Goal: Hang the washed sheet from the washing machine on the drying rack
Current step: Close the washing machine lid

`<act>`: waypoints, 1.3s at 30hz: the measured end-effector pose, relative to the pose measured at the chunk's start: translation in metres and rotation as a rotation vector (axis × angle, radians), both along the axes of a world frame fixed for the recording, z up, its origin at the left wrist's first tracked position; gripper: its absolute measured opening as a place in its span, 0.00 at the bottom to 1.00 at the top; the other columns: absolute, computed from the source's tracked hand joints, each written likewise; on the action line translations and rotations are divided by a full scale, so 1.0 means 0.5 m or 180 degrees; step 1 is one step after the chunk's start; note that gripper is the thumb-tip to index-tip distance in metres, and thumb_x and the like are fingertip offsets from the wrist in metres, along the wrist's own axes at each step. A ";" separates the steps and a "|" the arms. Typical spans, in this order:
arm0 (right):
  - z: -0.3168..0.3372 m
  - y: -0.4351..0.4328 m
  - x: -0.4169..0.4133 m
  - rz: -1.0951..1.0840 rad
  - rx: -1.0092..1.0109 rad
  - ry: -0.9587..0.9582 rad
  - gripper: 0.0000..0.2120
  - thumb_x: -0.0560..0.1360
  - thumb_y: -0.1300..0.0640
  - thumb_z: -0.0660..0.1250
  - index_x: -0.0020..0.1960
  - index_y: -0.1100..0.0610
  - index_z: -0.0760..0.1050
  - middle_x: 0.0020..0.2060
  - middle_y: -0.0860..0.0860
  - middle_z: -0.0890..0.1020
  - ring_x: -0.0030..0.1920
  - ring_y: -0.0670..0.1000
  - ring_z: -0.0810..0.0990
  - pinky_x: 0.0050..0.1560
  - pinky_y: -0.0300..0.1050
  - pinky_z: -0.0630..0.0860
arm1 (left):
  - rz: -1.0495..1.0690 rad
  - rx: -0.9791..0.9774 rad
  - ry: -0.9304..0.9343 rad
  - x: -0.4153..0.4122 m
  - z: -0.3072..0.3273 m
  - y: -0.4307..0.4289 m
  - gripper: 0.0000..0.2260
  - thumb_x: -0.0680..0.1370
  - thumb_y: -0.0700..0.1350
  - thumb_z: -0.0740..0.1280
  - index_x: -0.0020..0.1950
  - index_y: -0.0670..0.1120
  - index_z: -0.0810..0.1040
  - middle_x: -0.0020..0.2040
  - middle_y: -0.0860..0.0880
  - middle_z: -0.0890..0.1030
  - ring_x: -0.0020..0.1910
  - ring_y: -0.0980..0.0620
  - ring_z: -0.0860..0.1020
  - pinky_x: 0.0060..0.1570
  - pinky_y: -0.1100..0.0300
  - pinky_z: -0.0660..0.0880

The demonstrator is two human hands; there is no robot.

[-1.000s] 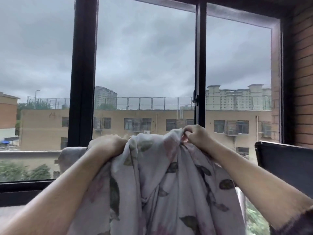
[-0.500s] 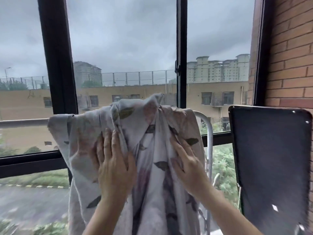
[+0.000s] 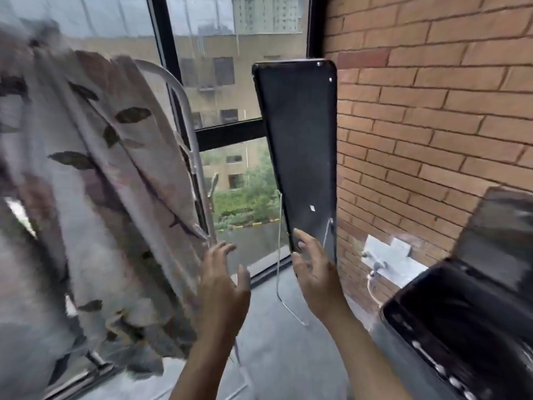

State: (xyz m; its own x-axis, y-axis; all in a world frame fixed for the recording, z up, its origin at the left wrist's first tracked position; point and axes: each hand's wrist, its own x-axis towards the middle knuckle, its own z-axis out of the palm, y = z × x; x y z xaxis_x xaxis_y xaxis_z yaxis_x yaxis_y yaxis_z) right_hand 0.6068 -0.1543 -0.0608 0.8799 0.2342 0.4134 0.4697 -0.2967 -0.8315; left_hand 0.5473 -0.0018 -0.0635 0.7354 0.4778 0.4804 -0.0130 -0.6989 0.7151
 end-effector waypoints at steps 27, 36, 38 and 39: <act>-0.094 -0.951 0.223 -0.2712 -0.0324 0.0746 0.15 0.78 0.61 0.61 0.62 0.49 0.72 0.59 0.42 0.74 0.62 0.41 0.70 0.64 0.36 0.65 | -0.3012 0.0511 0.0297 0.536 -0.110 -0.983 0.16 0.74 0.39 0.65 0.62 0.46 0.76 0.64 0.50 0.73 0.65 0.50 0.69 0.64 0.54 0.68; -0.057 -1.156 0.383 -0.3492 -0.2368 0.0659 0.25 0.78 0.60 0.59 0.74 0.52 0.60 0.75 0.48 0.59 0.76 0.51 0.52 0.74 0.57 0.46 | -0.3264 0.1667 0.0154 0.736 -0.060 -1.245 0.25 0.78 0.40 0.60 0.74 0.49 0.61 0.77 0.47 0.56 0.77 0.47 0.48 0.72 0.41 0.50; -0.052 -1.179 0.411 -0.3490 -0.2712 0.0740 0.27 0.79 0.58 0.58 0.76 0.52 0.54 0.76 0.49 0.55 0.77 0.51 0.48 0.73 0.59 0.43 | -0.3227 0.2176 0.0275 0.759 -0.061 -1.275 0.28 0.79 0.42 0.59 0.77 0.50 0.53 0.78 0.48 0.51 0.77 0.48 0.44 0.71 0.38 0.45; -0.055 -1.189 0.421 -0.3487 -0.2849 0.0808 0.28 0.79 0.58 0.58 0.76 0.52 0.53 0.76 0.49 0.55 0.77 0.51 0.49 0.73 0.61 0.42 | -0.3182 0.2372 0.0384 0.768 -0.066 -1.285 0.28 0.79 0.43 0.58 0.77 0.50 0.51 0.78 0.49 0.51 0.77 0.48 0.44 0.71 0.36 0.44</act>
State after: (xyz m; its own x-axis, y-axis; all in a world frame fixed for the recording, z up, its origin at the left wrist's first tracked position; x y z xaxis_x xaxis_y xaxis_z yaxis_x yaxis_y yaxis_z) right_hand 0.8172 -0.7487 -0.0882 0.8100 -0.5042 0.2994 -0.4631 -0.8633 -0.2006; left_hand 0.9315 -0.6445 -0.0965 0.6771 -0.6727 0.2982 -0.7323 -0.6556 0.1841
